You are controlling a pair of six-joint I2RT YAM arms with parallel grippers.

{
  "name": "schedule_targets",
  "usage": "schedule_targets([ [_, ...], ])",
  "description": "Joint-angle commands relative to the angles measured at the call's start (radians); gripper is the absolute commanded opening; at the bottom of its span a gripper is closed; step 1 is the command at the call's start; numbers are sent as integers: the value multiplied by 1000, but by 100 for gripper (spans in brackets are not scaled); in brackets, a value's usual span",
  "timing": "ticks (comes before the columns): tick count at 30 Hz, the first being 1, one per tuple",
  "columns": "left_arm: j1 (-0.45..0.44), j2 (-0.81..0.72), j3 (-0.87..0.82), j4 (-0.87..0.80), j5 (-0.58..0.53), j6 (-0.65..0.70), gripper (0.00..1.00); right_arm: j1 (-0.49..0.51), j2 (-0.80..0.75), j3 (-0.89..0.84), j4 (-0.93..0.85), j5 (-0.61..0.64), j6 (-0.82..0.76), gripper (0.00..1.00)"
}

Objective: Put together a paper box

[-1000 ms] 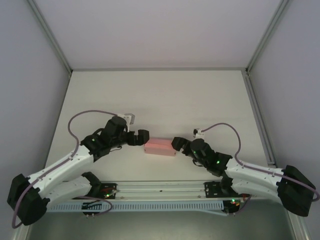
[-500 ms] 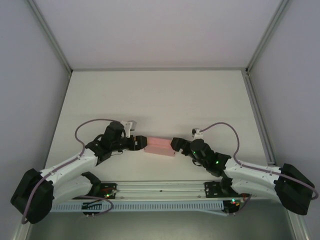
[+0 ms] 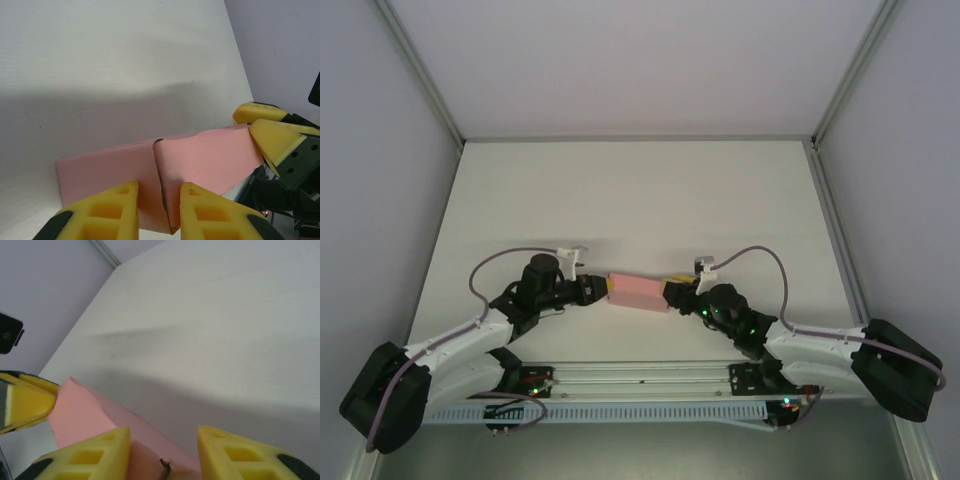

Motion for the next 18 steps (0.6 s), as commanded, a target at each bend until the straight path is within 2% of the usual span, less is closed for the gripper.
schedule_targets([
  [1, 17, 45, -51, -138, -27, -8, 0, -12, 70, -109, -137, 36, -173, 30],
  [3, 16, 52, -53, -129, -24, -12, 0, -12, 92, -123, -91, 48, -182, 23],
  [6, 17, 51, -56, -121, -23, -16, 0, -8, 142, -124, -27, 7, -231, 22],
  [12, 16, 47, -58, -126, -16, -6, 0, 17, 347, -104, 136, 5, -324, 7],
  [15, 16, 43, -37, -160, -17, 18, 0, 18, 420, -111, 246, 17, -333, 6],
  [18, 16, 20, -9, -199, -18, 40, 0, 18, 409, -101, 269, 5, -320, 10],
])
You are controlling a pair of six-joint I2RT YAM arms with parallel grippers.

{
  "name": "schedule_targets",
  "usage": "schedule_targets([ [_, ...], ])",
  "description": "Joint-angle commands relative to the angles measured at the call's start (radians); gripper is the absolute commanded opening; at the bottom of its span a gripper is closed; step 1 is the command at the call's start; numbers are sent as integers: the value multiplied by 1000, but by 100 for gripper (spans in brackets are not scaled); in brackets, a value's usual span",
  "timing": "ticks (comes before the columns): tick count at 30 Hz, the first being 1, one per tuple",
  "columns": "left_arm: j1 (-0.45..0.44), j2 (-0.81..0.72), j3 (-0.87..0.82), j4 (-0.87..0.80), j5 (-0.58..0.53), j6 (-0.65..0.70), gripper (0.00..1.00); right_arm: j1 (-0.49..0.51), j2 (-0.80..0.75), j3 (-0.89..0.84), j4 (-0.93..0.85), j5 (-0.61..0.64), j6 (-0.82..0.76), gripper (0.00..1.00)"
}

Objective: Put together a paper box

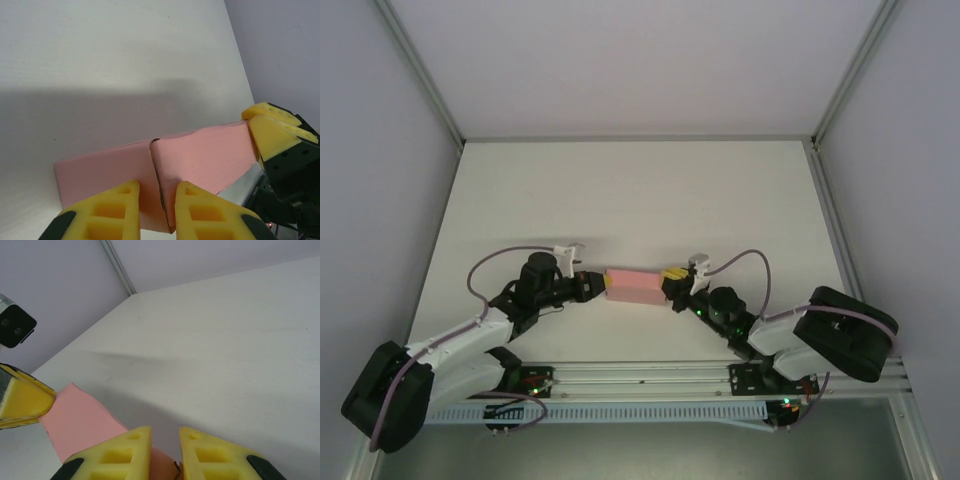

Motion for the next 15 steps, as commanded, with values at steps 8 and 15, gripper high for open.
schedule_targets([
  [8, -4, -13, 163, -363, -71, 140, 27, 10, -99, 142, -715, 58, -58, 34],
  [15, -5, -12, 355, -555, -236, 218, 90, 3, -329, 238, -881, 89, -19, 59],
])
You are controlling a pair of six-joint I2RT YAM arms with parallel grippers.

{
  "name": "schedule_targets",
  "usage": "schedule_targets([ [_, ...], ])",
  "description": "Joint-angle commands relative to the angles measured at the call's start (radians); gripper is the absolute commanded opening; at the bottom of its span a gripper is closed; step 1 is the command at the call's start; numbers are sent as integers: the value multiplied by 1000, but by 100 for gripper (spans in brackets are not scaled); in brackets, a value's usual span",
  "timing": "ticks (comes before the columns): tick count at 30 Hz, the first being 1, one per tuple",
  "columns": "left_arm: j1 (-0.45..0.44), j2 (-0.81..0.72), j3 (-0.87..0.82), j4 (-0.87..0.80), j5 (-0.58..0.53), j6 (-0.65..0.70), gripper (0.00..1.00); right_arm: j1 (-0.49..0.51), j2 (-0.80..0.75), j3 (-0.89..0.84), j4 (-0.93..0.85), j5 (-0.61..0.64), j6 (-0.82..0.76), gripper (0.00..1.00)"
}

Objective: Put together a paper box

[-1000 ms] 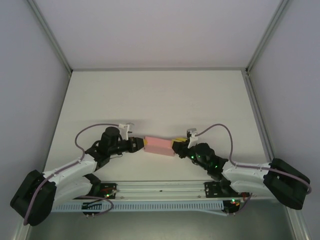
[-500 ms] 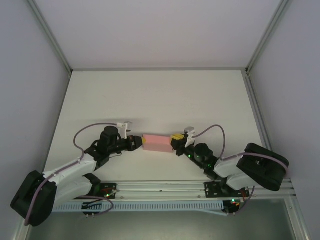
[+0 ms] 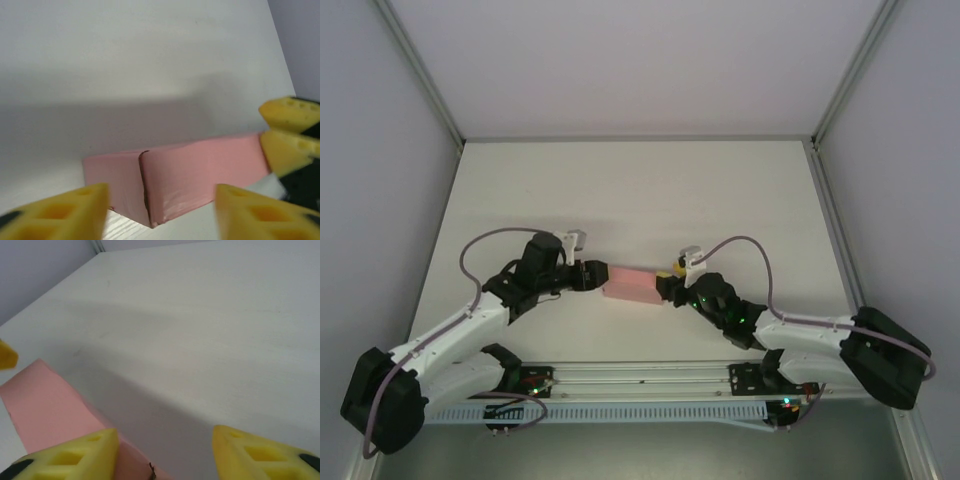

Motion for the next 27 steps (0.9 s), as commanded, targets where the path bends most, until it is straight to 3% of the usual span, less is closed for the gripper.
schedule_targets([
  [1, -2, 3, 110, -149, -127, 79, 100, 0, -87, 82, -257, 45, 15, 66],
  [5, -3, 38, 233, -242, -283, 118, 100, -18, -144, 215, -433, 133, 30, 99],
  [7, 5, 62, 282, -272, -381, 116, 100, -37, -145, 264, -457, 71, -26, 100],
  [9, 35, 89, 314, -272, -422, 117, 100, -54, -120, 314, -477, -94, -127, 100],
  [14, 135, 131, 336, -195, -407, 159, 100, -56, 52, 539, -749, -424, -410, 100],
  [19, 231, 145, 319, -130, -366, 184, 100, -56, 326, 789, -1019, -460, -614, 100],
  [27, 299, 138, 264, -73, -329, 218, 100, -55, 640, 1068, -1283, -455, -826, 100],
])
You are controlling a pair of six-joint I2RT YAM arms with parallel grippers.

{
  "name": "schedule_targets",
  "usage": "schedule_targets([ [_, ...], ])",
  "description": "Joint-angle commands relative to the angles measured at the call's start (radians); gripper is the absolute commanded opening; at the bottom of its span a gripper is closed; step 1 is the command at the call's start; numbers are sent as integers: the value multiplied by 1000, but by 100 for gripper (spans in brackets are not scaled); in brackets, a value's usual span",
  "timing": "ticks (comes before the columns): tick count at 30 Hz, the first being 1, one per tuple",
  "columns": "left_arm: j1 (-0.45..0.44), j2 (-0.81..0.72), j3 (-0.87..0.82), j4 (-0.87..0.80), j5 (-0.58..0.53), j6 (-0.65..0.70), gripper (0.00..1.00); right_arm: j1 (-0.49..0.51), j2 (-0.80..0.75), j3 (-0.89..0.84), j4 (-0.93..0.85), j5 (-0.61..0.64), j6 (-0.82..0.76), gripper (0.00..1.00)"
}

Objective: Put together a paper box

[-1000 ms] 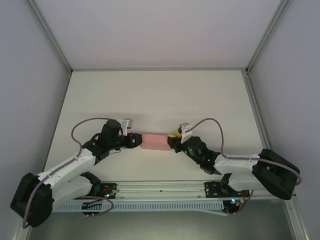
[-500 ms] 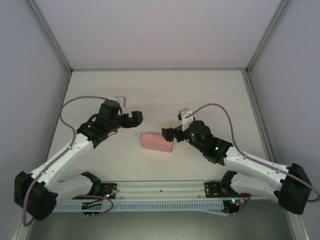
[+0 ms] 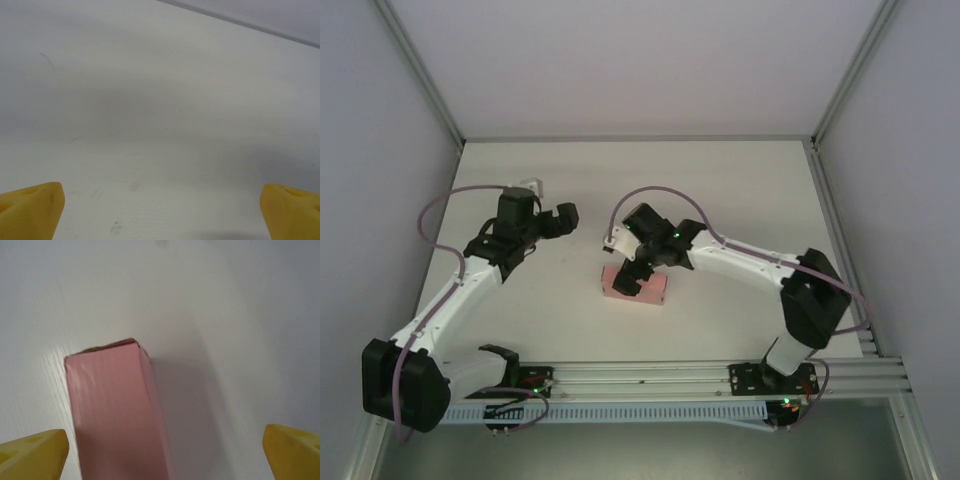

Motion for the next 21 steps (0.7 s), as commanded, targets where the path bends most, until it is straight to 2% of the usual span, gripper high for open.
schedule_targets([
  [1, 25, -10, -26, 37, 18, 41, 100, 0, 72, 90, -210, -40, -152, 100],
  [4, 36, -18, -40, 55, 34, 55, 100, 1, 122, 109, -239, -28, -187, 100],
  [8, 43, -20, -41, 56, 45, 68, 100, 6, 156, 122, -266, 18, -227, 86],
  [10, 45, -24, -41, 58, 50, 71, 100, 17, 170, 135, -290, 62, -247, 77],
  [13, 45, -28, -44, 62, 56, 72, 100, 39, 188, 162, -326, 132, -272, 54],
  [15, 46, -29, -45, 58, 60, 74, 100, 50, 189, 179, -342, 162, -293, 44],
  [21, 47, -50, -41, 51, 54, 87, 100, 65, 158, 246, -357, 308, -360, 38],
])
